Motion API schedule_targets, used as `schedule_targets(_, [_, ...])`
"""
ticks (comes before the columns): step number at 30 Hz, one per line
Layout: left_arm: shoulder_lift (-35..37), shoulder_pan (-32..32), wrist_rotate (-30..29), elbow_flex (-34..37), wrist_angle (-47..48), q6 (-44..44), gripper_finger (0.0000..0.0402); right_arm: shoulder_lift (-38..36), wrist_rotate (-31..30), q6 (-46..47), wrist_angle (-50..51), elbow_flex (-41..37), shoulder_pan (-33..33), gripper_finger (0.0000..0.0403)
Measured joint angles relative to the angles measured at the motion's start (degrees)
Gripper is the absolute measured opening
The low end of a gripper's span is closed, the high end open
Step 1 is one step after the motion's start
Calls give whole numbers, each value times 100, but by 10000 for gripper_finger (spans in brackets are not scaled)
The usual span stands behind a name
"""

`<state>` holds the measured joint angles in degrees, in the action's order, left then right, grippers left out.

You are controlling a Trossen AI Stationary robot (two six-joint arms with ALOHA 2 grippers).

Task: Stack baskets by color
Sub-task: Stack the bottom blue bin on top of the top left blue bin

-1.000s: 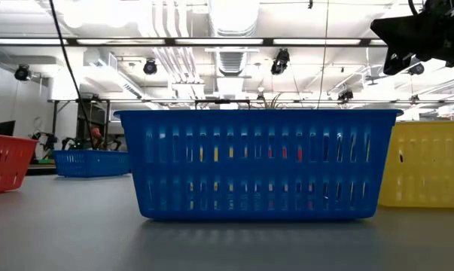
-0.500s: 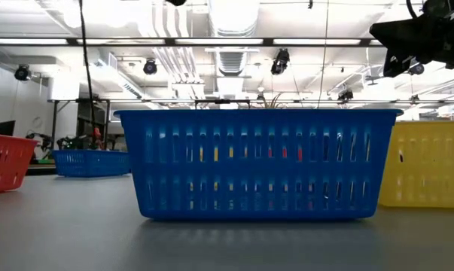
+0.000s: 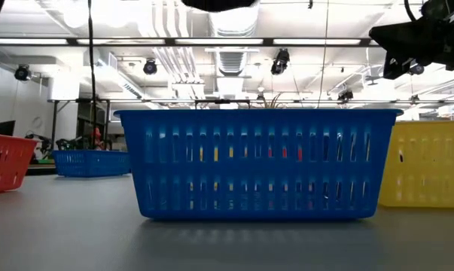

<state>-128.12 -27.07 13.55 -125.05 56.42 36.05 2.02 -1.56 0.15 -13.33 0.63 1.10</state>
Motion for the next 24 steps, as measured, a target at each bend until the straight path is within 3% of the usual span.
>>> schedule_targets(5, [-11,-4,-454,52,-260,-1362,0,2,0,36,19,0,0,9])
schedule_targets(11, [-11,-2,-816,242,-238,-1783,8,2,0,47,29,1,0,9])
schedule_targets(24, [0,85,-1065,468,-252,-2210,150,2,0,38,84,-1,0,9])
